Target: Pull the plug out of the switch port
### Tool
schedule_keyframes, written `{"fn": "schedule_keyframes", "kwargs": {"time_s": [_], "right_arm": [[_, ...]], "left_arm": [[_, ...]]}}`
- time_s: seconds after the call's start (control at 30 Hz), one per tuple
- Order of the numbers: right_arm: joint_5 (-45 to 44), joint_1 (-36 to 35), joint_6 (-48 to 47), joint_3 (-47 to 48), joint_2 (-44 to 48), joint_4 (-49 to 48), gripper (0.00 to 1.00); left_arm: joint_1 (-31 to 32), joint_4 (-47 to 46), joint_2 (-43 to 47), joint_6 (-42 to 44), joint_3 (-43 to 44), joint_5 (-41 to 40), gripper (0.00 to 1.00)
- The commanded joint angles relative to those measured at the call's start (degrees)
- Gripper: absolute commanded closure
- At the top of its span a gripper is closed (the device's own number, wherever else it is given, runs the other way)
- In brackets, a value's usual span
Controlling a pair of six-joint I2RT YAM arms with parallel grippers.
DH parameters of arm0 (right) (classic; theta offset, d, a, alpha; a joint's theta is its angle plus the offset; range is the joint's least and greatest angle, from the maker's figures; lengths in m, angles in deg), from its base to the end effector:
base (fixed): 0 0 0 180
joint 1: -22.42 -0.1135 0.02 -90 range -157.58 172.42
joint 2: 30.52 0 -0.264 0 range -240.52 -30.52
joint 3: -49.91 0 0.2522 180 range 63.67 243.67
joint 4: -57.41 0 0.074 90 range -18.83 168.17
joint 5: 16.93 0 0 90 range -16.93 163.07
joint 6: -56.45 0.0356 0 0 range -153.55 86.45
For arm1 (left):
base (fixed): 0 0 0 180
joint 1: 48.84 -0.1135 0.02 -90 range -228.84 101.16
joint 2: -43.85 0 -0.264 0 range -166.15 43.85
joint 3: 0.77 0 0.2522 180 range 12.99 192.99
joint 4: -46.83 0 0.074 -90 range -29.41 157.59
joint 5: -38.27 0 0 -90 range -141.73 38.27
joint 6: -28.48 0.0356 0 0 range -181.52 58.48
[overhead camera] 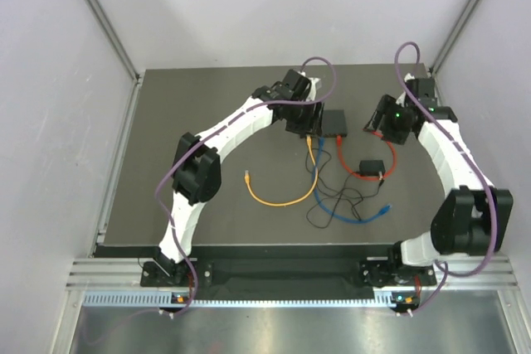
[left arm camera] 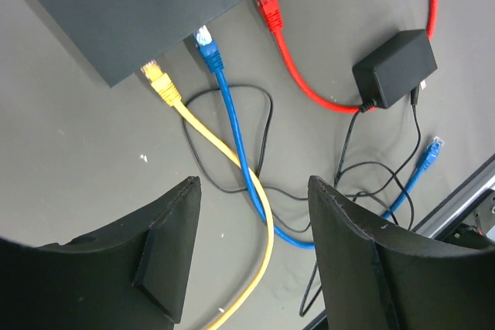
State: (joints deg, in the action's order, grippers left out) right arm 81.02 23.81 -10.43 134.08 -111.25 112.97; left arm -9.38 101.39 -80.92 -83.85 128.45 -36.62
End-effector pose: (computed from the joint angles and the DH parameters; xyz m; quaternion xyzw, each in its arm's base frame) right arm 0.2963 -0.0023 0.3029 0.1783 0.9269 0.1254 0.3056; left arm 0.3736 -0.3195 0.2668 0.1831 0.9148 -0.2797 0.2267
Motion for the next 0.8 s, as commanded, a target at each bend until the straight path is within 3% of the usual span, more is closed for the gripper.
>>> {"fn": "schedule_keyframes", "kwargs": {"time_s": [0.0, 0.2, 0.23, 0.43, 0.77], "right_arm": [[10.8, -0.3, 5.3, -0.5, -5.9, -10.4, 0.4], [22.6, -0.3, 11.3, -5.5, -11.8, -26.2, 0.53], [25.3, -0.3, 12.1, -6.9, -12.6, -30.7, 0.53], [31.2, 0.1, 12.9, -11.8, -17.4, -40.1, 0.48], [37.3, 3.9, 11.7, -14.8, -26.0, -50.7, 0.48]], "left_arm": [[-0.3, -4.3, -2.0, 1.1, 4.2, 0.3, 0.37], [-0.5, -6.6, -7.1, 1.6, 10.6, 5.6, 0.37], [-0.8, -8.0, -7.6, 1.7, 10.6, 9.5, 0.37], [-1.0, -13.2, -10.4, 1.1, 10.6, 12.1, 0.38], [-1.1, -18.0, -15.8, -3.5, 13.9, 12.5, 0.38]]}}
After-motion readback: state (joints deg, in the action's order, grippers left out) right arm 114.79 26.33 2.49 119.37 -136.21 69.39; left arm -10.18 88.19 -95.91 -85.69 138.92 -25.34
